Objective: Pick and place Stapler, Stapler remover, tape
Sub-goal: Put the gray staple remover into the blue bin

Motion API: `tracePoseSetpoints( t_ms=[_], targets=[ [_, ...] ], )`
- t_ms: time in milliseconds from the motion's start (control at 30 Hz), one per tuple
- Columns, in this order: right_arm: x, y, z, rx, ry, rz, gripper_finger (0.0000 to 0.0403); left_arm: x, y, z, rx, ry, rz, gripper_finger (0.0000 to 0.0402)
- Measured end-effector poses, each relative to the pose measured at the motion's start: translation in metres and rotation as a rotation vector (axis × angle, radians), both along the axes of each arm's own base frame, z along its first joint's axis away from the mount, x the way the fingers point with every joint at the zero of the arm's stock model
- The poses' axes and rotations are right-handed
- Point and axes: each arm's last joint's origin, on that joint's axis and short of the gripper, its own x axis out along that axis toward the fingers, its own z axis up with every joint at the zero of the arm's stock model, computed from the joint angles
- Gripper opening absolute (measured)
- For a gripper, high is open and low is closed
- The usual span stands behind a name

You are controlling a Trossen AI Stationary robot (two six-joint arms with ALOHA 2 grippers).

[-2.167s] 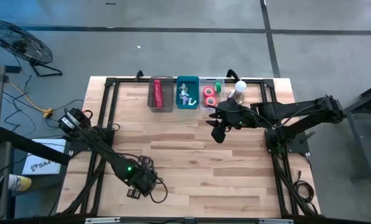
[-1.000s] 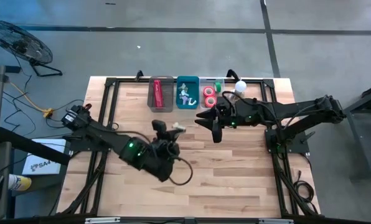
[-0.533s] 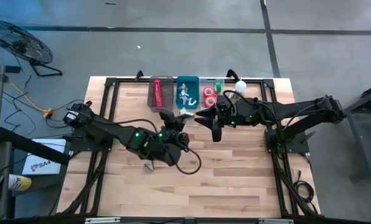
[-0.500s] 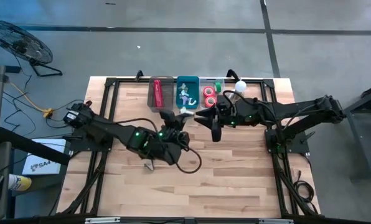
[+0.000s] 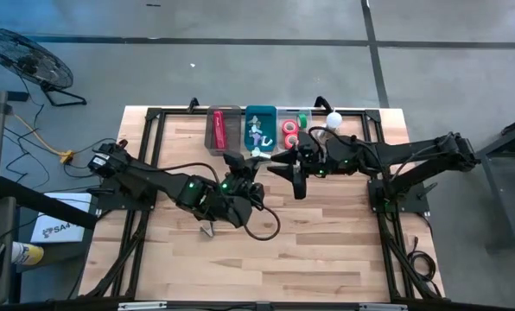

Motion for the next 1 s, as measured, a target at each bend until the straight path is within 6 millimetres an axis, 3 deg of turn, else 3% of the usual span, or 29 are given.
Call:
tracePoseSetpoints(
  t_ms=[233, 433, 567, 933, 1000],
  targets=[
    [0.0093, 0.0014, -0.0049, -0.058, -0.006, 0.020, 0.0195, -0.0001, -0.0001, -0.0001, 0.000, 0.002, -0.001, 0.0060],
    [0.0098, 0.0013, -0.0022, -0.144, -0.029, -0.004, 0.0200, -0.0002, 0.0000, -0.0003, 0.002, 0.004, 0.000, 0.0060],
    [0.0098, 0.0005, -0.0026, -0.167, -0.022, -0.028, 0.0174, -0.0004, 0.0000, -0.0002, 0.002, 0.004, 0.001, 0.0060],
    [0.0098, -0.0007, -0.0024, -0.169, -0.023, -0.041, 0.0041, -0.0008, 0.0003, -0.0003, 0.013, 0.010, 0.009, 0.0060],
    [0.0098, -0.0007, -0.0022, -0.163, -0.025, -0.041, 0.0031, -0.0008, 0.0003, -0.0004, 0.014, 0.010, 0.009, 0.0060]
  ],
)
